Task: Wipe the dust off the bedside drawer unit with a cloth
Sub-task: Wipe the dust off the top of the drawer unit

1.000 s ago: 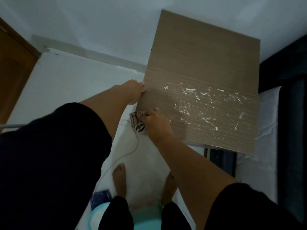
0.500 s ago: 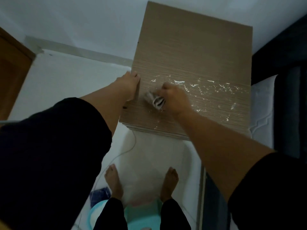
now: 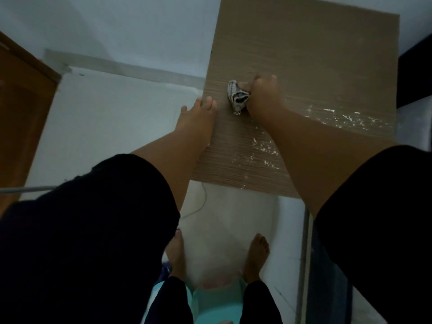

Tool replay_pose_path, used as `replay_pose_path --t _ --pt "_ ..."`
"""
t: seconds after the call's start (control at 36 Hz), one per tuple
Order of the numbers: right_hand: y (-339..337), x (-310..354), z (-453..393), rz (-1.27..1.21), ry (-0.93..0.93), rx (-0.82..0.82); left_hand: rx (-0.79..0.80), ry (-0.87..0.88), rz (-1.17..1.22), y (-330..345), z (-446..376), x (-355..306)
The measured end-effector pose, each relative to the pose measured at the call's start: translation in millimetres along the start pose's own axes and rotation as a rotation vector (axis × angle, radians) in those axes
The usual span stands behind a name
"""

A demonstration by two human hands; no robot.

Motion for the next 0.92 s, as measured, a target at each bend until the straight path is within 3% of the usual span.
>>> replay_pose_path --t 0.17,0.36,0.53,0.72,0.92 --pt "14.1 6.3 34.8 -0.150 -0.010 0.005 0.045 -0.002 -0.012 3.9 0.8 1.2" --pt "42.9 12.4 116.3 0.016 -0.238 0.169 0.068 -0.030 -0.025 -0.7 5.5 -0.9" --pt "37.8 14.1 178.2 0.007 -0.401 0.151 0.072 -0.060 -0.056 3.8 15.5 -5.9" --pt "34.3 -2.3 180.3 -0.025 -0.326 0.451 0.104 -0.054 -0.033 10.2 25.1 -28.6" --pt "-29.6 -33.5 121.4 -0.028 -0.204 0.152 0.111 -0.045 0.073 7.7 21.9 -66.1"
Point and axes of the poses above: each hand's wrist, its own z-axis away from the middle knuckle, its own y-axis out of the palm, x = y × z, the point moved 8 cm from there along -z, towards the middle knuckle, and after that the axes turned 7 degrees about -y, right-handed, at the moved point
